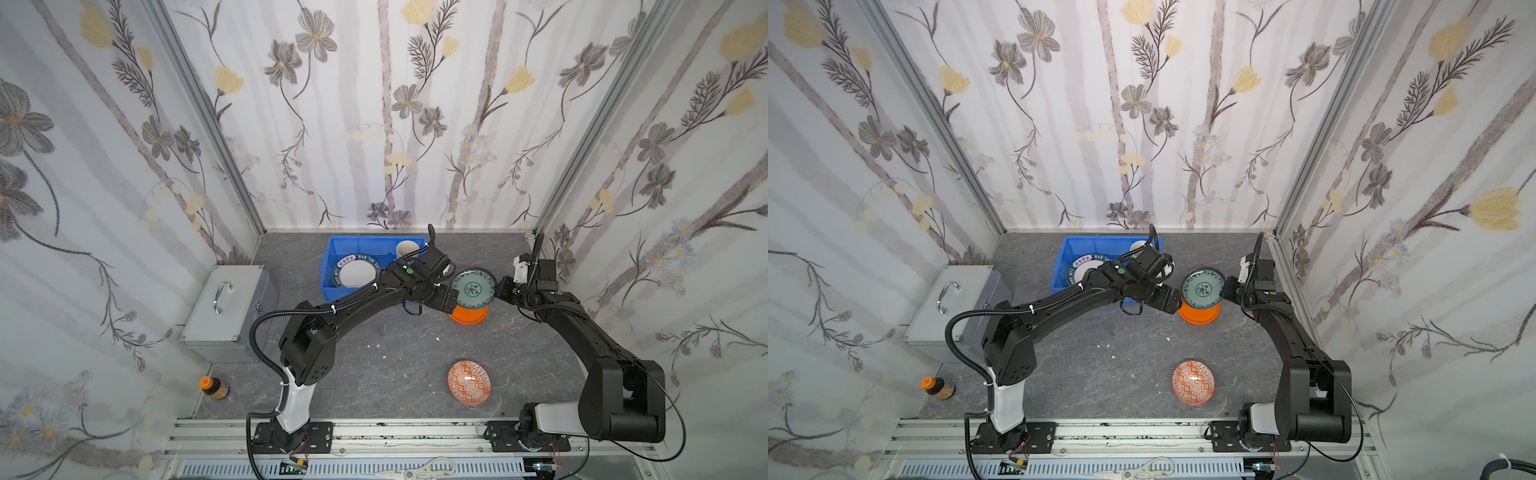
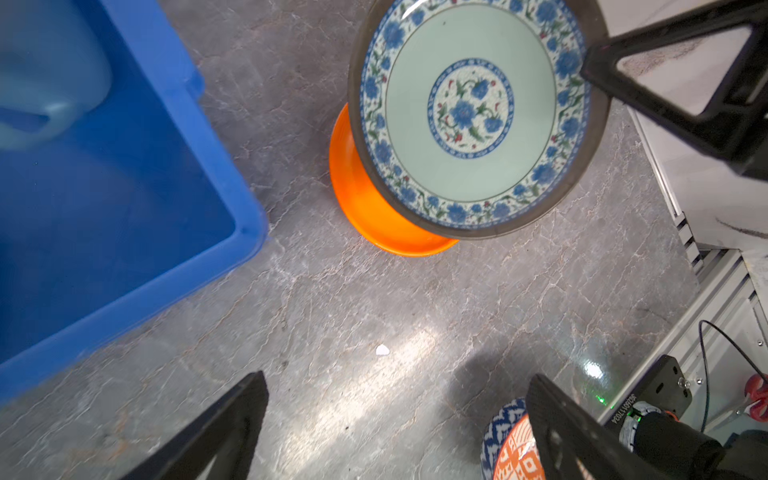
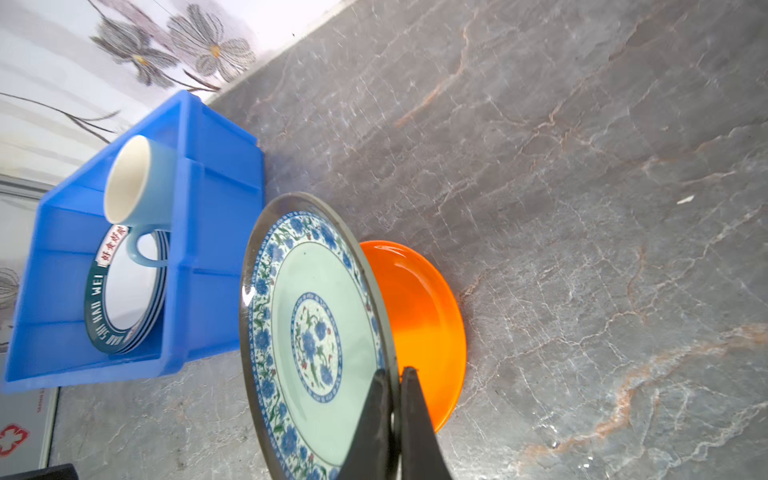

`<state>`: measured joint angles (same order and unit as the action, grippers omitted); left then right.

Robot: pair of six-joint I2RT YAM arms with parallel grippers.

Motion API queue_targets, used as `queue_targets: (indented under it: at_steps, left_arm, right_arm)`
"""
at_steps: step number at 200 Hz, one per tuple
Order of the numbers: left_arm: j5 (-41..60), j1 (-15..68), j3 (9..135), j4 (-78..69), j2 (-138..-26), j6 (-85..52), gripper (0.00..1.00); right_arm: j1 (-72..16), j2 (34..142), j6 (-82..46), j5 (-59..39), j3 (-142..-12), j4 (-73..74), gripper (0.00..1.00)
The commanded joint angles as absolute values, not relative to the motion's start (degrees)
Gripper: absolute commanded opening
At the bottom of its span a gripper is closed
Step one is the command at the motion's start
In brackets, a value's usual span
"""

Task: Place the mixed dishes into the plastic bin
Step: 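Carry the upright plate into the blue bin with the right gripper while the left withdraws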

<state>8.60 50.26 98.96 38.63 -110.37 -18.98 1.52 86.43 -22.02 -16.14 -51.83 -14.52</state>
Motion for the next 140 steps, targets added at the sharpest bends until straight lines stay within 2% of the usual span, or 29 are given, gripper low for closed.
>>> queue_targets:
  at_steps: [1,59,105,140]
  left_arm:
    - [4.42,49.97,94.87,37.10,-105.57,-18.50,1.00]
    - [-0.68,45.26,78.94,34.62,-90.76,-20.52,1.00]
    - [-3.15,41.68,68.41,34.43,-79.43,-21.95,1.00]
    - [-3.74,38.19,62.08,34.94,-70.25,-22.92,1.00]
  right_arm:
    - [1.57,84.38,-22.20,-17.21,-53.28,-15.79,0.00]
    - [-0.44,79.94,-23.80,-18.95,-57.37,-18.81,0.00]
    - [-6.75,81.18,-26.64,-17.69,-62.47,-19.16,0.00]
    - [-13.88,86.81,-28.58,-16.44,-70.36,-19.05,0.00]
